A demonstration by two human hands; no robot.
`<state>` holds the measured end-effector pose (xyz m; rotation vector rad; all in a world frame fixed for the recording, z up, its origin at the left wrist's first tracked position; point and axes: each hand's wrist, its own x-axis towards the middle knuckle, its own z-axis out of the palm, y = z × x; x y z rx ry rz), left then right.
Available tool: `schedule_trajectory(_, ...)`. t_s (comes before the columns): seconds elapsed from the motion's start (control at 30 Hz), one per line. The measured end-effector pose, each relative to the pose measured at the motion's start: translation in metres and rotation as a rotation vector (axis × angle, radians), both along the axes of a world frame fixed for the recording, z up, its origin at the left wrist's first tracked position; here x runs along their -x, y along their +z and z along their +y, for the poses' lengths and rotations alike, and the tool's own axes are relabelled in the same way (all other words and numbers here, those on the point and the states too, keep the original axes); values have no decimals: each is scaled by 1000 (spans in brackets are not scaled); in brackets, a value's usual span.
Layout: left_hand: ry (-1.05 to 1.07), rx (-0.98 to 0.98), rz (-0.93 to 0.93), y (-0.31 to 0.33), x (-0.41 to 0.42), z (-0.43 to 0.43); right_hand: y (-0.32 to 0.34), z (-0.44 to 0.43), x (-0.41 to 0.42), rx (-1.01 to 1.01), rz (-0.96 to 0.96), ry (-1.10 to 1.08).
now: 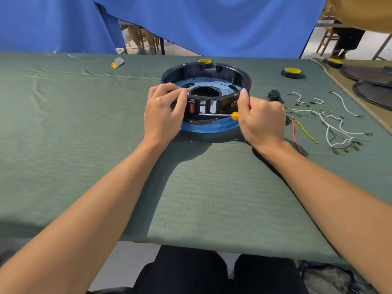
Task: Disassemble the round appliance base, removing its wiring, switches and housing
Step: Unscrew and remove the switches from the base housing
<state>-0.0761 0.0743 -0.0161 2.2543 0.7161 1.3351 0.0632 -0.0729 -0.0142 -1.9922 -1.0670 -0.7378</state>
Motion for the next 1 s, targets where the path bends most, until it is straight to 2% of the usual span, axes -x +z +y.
schedule_trajectory(0.1, 8, -5, 0, -1, -1, 1, 2, -6, 7, -59, 29, 43)
schedule_trajectory(0.4, 13, -23, 8, -1, 0, 2, 1, -4, 14, -56, -5, 77)
schedule_trajectory(0.63, 2, -6, 3, 1, 1, 0, 3, 1, 11, -42, -141, 16)
schedule_trajectory(0.8, -7, 44, -32, 4, 2, -3, 0, 12, -3, 51, 77, 67)
schedule_trajectory(1.0, 1, 53, -32, 5, 1, -4, 2, 14, -11, 86, 242, 123)
